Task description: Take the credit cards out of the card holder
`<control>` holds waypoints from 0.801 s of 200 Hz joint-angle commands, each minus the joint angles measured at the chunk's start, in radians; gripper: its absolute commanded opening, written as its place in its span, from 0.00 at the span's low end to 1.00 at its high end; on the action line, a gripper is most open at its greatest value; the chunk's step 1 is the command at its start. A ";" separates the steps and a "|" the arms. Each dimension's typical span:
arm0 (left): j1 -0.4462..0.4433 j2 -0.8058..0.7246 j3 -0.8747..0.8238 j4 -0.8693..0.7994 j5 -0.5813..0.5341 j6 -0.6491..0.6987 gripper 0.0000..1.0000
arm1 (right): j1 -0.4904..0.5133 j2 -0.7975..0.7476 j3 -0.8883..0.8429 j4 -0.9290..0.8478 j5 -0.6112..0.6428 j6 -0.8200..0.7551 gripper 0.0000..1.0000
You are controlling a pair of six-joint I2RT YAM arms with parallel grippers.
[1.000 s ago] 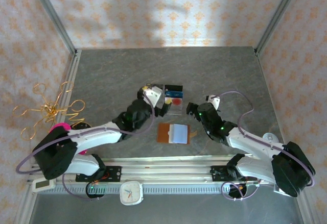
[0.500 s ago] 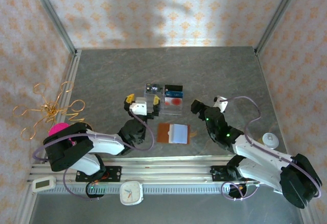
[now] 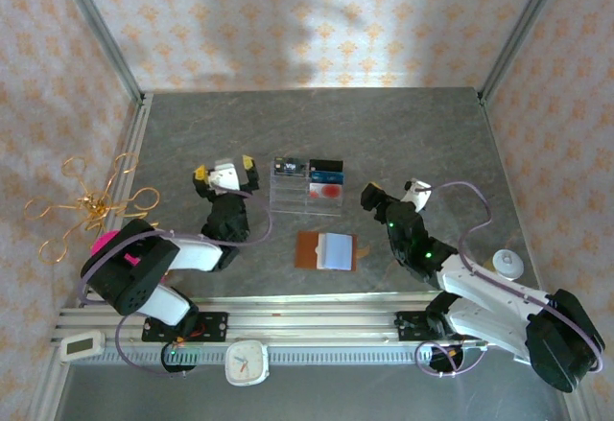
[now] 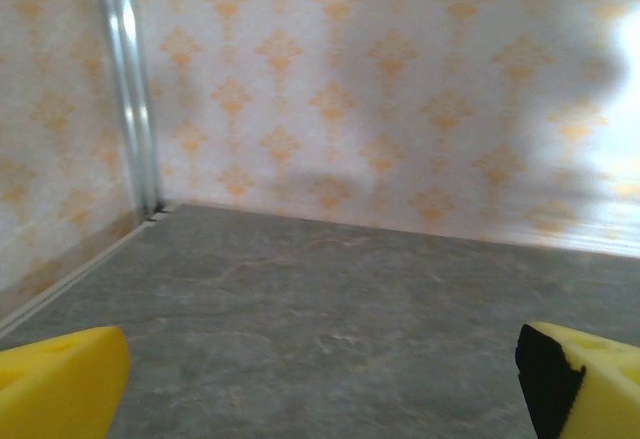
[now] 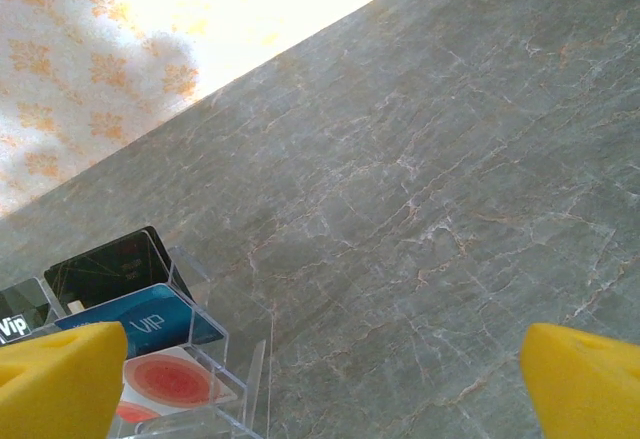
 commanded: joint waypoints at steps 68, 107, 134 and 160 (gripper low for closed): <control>0.269 -0.074 0.081 -0.329 0.194 -0.075 1.00 | -0.003 0.027 0.009 -0.011 0.089 -0.001 1.00; 0.303 -0.056 0.087 -0.323 0.183 -0.024 1.00 | -0.003 0.043 0.019 -0.019 0.118 -0.019 1.00; 0.371 -0.043 0.062 -0.382 0.234 -0.099 1.00 | -0.003 0.037 0.007 -0.005 0.130 -0.029 1.00; 0.394 0.017 -0.111 -0.024 0.329 -0.063 1.00 | -0.004 0.042 0.000 -0.001 0.153 -0.024 1.00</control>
